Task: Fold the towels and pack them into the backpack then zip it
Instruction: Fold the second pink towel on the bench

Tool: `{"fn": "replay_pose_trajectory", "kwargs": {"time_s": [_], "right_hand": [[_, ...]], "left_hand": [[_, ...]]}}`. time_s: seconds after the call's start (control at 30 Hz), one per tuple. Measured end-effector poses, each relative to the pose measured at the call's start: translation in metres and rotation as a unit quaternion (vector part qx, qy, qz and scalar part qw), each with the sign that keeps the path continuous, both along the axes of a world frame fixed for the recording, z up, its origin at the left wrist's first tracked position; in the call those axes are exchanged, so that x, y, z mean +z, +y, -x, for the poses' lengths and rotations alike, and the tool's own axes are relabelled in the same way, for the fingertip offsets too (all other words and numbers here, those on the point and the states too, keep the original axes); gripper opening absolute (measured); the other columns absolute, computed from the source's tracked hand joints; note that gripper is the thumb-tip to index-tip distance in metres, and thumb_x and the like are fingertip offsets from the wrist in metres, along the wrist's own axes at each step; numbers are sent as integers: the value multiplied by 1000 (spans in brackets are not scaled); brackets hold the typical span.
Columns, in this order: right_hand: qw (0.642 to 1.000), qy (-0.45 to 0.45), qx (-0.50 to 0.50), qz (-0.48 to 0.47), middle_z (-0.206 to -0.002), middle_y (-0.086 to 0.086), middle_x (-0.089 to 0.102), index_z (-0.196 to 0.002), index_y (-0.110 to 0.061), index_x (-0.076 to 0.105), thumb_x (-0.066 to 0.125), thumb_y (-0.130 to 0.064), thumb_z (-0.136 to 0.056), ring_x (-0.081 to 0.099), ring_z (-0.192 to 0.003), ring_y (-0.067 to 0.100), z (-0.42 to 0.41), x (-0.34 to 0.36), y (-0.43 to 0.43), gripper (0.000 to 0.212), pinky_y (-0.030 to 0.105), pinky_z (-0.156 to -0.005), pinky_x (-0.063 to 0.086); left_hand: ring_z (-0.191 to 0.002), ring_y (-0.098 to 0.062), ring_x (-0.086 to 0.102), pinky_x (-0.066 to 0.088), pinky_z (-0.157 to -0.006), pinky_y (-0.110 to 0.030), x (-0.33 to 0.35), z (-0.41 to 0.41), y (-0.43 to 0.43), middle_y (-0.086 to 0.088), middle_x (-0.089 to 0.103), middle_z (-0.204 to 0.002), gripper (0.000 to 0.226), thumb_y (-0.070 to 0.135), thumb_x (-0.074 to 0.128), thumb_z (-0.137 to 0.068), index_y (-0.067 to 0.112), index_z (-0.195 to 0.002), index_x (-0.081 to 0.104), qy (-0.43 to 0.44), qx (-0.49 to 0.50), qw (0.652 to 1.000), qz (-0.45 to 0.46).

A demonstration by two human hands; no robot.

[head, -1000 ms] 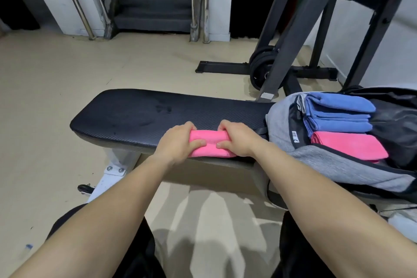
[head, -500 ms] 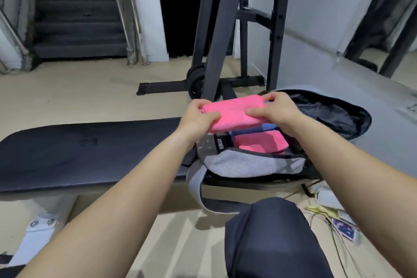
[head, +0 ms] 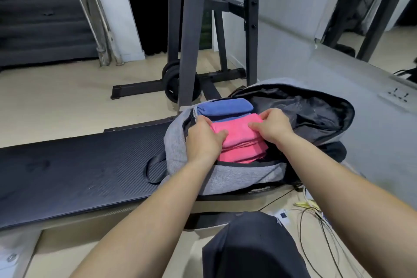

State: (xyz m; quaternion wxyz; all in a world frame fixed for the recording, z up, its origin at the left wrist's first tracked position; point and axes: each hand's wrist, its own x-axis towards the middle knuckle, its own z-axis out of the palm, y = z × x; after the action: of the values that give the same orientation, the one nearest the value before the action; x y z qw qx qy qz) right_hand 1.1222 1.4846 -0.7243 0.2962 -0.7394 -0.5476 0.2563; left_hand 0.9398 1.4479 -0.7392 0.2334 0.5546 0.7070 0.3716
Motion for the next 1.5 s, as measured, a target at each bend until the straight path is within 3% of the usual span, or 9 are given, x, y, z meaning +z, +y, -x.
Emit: {"fn": "replay_pose_trajectory", "kwargs": {"time_s": [0.13,0.27,0.37,0.53,0.73,0.83,0.97,1.1,1.5], "right_hand": [[992,-95,75,-41,-122,7,59,-124,-14,58,79,-33,-82,56,-117,29,0,-10,9,50,33,-95,44],[921,-274,238,-142,-162,5,24,-155,-20,32,65,-26,-90,28,-145,31,-4,-5,17,73,45,-117,31],[884,-316,339,-70,-169,5,1,-161,-17,15,47,-21,-98,4,-156,23,-1,-3,26,70,40,-126,11],[838,-397,375,1,-168,-4,-11,-161,-25,-4,12,-57,-102,-7,-155,14,-2,-13,28,69,42,-126,5],[797,-476,370,-39,-163,8,16,-161,-24,0,-18,-65,-77,13,-149,28,5,-12,36,95,44,-123,10],[808,-460,367,-30,-168,10,1,-161,-23,0,-6,-64,-90,-4,-154,28,9,-18,44,82,46,-125,1],[832,-411,372,8,-167,0,-20,-159,-28,-10,13,-55,-104,-20,-153,17,9,-28,51,65,45,-125,-4],[841,-377,388,13,-165,-3,-23,-159,-29,-11,12,-54,-104,-21,-152,15,7,-39,46,64,42,-125,-3],[847,-376,373,56,-165,-4,-24,-159,-31,-11,12,-55,-105,-21,-152,14,11,-38,44,64,45,-125,-4]], "left_hand": [[-120,-27,49,45,-94,-40,-2,7,10,-2,50,-128,63,47,76,-77,20,-124,45,191,-2,981,-27],[-152,-24,8,17,-121,-47,8,19,29,-2,12,-165,93,47,63,-80,22,-156,16,336,-152,926,-82],[-154,-19,-1,4,-123,-50,8,25,41,1,4,-168,80,49,42,-93,21,-160,8,411,-238,880,-21],[-154,-16,9,10,-123,-43,-5,30,37,3,11,-167,60,47,27,-104,23,-159,20,401,-289,869,21],[-122,-27,49,40,-103,-44,13,19,57,-5,55,-130,48,48,31,-99,18,-128,55,415,-247,876,-19],[-139,-29,34,30,-114,-42,15,10,65,-11,41,-147,53,36,41,-95,12,-141,42,412,-242,878,-9],[-154,-19,-7,2,-125,-45,-12,16,66,-3,-7,-168,64,44,17,-105,15,-159,0,431,-273,859,42],[-153,-15,-13,-1,-125,-42,-30,23,58,1,-14,-167,63,48,9,-105,19,-160,-4,386,-282,877,43],[-152,-15,-16,-4,-125,-42,-23,19,61,3,-17,-166,62,46,13,-105,21,-159,-5,407,-295,860,89]]}}
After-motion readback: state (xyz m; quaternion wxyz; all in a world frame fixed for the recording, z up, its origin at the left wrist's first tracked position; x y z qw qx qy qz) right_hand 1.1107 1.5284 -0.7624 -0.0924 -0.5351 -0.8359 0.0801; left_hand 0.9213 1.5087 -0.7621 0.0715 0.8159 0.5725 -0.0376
